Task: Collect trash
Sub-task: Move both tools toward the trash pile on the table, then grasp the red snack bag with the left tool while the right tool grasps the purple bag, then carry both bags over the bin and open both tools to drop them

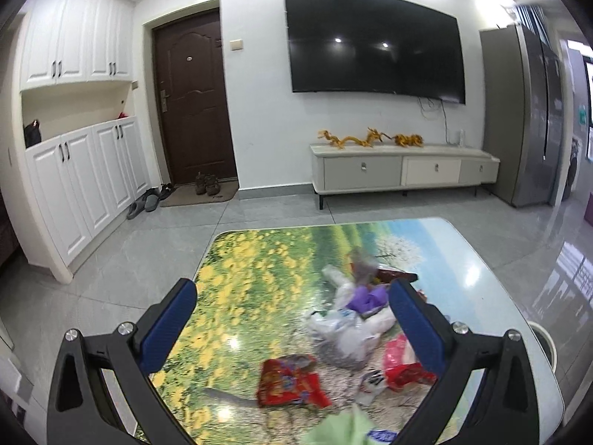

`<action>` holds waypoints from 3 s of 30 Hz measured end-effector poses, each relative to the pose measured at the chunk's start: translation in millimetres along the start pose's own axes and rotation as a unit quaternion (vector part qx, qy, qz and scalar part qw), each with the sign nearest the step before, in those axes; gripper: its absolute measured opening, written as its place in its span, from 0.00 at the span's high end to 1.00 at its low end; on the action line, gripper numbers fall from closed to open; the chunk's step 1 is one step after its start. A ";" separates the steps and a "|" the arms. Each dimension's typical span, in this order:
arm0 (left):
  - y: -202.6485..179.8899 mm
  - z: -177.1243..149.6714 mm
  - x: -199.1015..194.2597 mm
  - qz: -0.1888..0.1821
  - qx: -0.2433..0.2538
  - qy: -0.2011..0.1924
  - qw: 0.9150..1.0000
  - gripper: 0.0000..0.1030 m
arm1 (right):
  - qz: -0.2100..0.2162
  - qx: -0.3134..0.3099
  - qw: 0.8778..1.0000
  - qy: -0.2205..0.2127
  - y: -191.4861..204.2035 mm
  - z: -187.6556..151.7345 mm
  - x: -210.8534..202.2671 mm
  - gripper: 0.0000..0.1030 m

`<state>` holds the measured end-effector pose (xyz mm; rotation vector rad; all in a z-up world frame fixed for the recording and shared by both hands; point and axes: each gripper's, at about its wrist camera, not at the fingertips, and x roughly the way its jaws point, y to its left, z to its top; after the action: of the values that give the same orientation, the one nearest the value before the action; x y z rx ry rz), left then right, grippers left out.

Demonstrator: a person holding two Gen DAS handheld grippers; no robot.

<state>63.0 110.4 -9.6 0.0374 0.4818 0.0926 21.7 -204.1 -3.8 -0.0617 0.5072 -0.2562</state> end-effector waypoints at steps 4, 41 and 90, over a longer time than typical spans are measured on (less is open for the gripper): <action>34.6 -8.2 3.7 -0.006 -0.035 -0.002 0.999 0.00 | 0.008 -0.005 1.000 -0.010 19.1 11.6 -13.5 0.00; 76.2 -67.0 77.4 -0.136 -0.038 0.133 0.981 0.03 | 0.250 -0.027 0.953 0.168 157.5 -5.5 97.6 0.39; -66.1 -0.5 35.9 -0.204 0.025 0.129 0.970 0.93 | 0.322 0.111 0.934 0.105 -23.7 -30.2 92.2 0.67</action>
<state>99.6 48.1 -30.4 -0.0248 0.7431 -0.3228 79.2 -250.7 -70.9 0.3539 0.6799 0.3291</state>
